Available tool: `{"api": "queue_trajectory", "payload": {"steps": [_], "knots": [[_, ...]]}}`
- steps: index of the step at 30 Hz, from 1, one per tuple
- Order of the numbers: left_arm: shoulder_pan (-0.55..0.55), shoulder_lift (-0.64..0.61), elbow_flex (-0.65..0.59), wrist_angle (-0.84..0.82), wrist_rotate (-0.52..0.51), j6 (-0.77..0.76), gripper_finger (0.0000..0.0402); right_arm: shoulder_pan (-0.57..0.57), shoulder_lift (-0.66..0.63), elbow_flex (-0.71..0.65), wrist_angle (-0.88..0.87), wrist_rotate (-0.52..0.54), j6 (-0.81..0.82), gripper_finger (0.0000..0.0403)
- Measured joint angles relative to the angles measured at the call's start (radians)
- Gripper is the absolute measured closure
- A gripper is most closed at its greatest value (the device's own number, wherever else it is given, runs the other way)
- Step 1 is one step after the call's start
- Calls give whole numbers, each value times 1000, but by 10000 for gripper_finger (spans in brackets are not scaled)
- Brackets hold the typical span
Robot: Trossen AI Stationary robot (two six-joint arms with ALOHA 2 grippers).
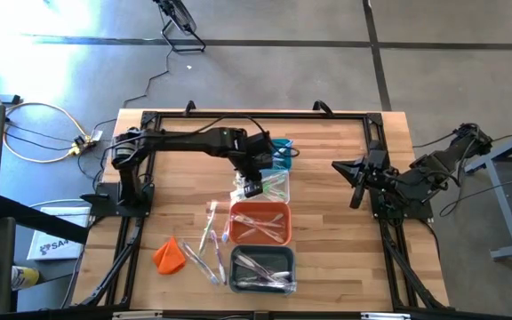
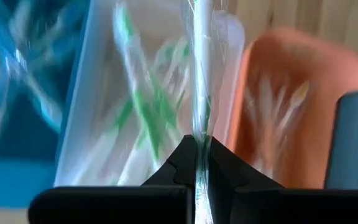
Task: Pick & Place Toothbrushes
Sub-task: Put the green toothbrush into the transparent bin
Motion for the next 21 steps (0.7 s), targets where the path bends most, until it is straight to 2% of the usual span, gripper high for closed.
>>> {"api": "queue_trajectory", "payload": {"steps": [7, 15, 21], "knots": [[2, 52, 2, 70, -39, -16, 395, 0, 1, 0, 0, 1, 3, 401], [0, 75, -1, 60, -63, -28, 395, 0, 1, 0, -2, -1, 3, 401], [0, 74, -1, 62, -86, -50, 357, 0, 1, 0, -2, -1, 2, 401]]}}
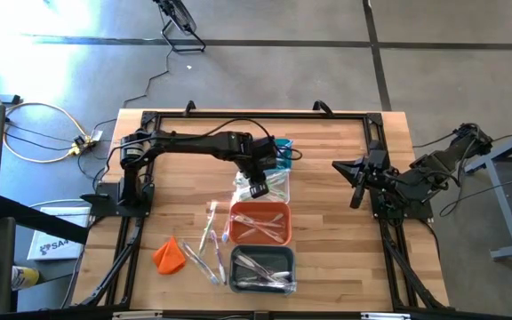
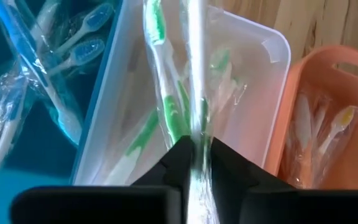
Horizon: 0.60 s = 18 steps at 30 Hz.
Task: Pick & Place Toothbrushes
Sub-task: Put the green toothbrush into the transparent bin, then put the blue toothbrush into the blue bin
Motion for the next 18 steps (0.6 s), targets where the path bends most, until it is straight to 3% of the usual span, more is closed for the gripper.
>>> {"api": "queue_trajectory", "payload": {"steps": [11, 18], "knots": [[0, -1, 0, 0, 3, -10, 260, 0, 0, 0, -1, -23, 0, 401], [0, -19, 0, -62, 3, -37, 246, 0, 0, 0, -1, -23, -2, 401]]}}
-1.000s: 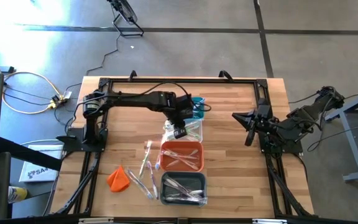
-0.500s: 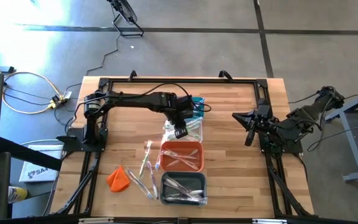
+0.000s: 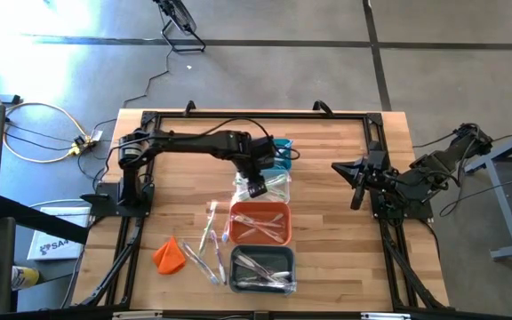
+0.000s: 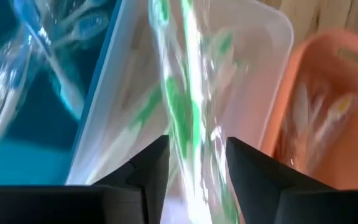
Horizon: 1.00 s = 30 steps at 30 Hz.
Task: Pick & Place Toothbrushes
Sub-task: Put the blue toothbrush into the blue bin
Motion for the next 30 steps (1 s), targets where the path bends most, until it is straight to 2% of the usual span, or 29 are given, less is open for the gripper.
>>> {"api": "queue_trajectory", "payload": {"steps": [5, 19, 23, 30], "knots": [[0, -53, 0, -113, -29, 19, 260, 0, 0, 0, 0, 0, -23, 401], [-3, -316, -29, -196, -70, 3, 381, 0, 0, 0, 1, 0, -21, 401], [-23, -402, -109, -193, -117, -61, 399, 0, 0, 0, 1, 0, -21, 401], [-100, -579, -324, -178, -218, -278, 400, 0, 0, 0, 1, 1, -21, 401]]}}
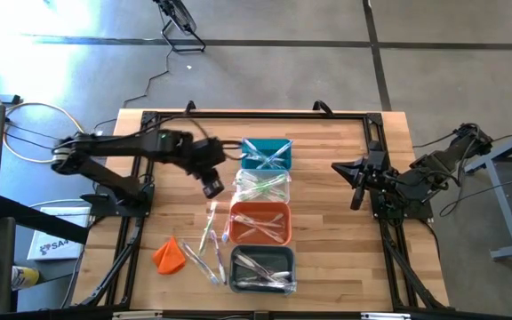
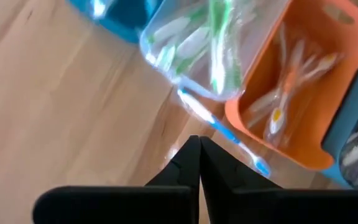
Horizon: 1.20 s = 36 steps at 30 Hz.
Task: Pick & Place Toothbrushes
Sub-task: Put the blue toothbrush into the blue bin
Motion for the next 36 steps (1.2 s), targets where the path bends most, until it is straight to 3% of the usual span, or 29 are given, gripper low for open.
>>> {"api": "queue_trajectory", "payload": {"steps": [13, 28, 36], "knots": [[-219, -273, -385, 231, -124, -487, 401, 0, 0, 0, 0, 38, -3, 401], [-475, -275, -480, 277, -279, -867, 401, 0, 15, 0, 8, 175, -6, 401], [-599, -193, -480, 440, -311, -977, 401, 0, 15, 0, 15, 188, -183, 401]]}}
